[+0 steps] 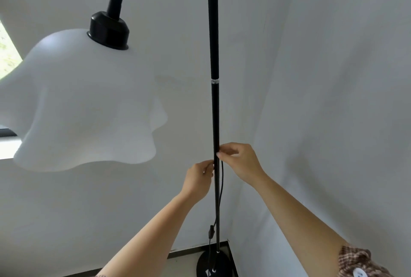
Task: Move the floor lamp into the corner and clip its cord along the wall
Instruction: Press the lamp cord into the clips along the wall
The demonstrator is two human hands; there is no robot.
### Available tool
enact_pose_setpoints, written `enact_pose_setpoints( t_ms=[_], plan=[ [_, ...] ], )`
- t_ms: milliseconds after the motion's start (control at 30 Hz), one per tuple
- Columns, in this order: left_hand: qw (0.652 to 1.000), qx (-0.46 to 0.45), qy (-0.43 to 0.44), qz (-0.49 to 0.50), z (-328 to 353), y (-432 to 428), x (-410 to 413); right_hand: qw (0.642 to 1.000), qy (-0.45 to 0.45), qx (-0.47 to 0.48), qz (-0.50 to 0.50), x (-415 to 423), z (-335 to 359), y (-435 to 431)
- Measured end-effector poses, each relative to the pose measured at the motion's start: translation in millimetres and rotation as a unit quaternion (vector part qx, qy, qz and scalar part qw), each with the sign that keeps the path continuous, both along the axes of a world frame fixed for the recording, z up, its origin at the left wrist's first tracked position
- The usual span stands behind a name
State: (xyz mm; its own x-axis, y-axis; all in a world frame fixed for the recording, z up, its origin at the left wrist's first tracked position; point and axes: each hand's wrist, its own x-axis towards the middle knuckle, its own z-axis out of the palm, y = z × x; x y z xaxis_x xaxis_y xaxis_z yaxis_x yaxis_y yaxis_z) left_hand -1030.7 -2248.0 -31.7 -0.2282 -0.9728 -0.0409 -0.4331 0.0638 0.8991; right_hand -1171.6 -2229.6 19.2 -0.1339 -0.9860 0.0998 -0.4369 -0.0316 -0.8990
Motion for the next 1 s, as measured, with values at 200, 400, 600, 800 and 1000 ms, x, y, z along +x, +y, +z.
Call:
enact_pose_setpoints(
  t_ms=[200,400,600,800,1000],
  plan=[
    [0.998,-0.052,0.035,0.025,17,-2,3,0.99,-0.015,0.133,-0.049,-5,-64,17],
    [0.999,-0.038,-0.015,0.001,26,-1,-7,0.984,0.01,0.172,-0.044,1,-88,24],
    [0.997,-0.05,-0.063,0.01,21,-2,-13,0.982,0.034,0.184,-0.029,9,-88,31],
    [0.994,-0.038,-0.099,-0.001,26,0,-11,0.947,0.07,0.313,0.007,-14,-112,68],
    [0.988,0.022,-0.15,0.009,2,13,-10,0.973,-0.059,0.213,-0.066,-50,-64,82]
  ],
)
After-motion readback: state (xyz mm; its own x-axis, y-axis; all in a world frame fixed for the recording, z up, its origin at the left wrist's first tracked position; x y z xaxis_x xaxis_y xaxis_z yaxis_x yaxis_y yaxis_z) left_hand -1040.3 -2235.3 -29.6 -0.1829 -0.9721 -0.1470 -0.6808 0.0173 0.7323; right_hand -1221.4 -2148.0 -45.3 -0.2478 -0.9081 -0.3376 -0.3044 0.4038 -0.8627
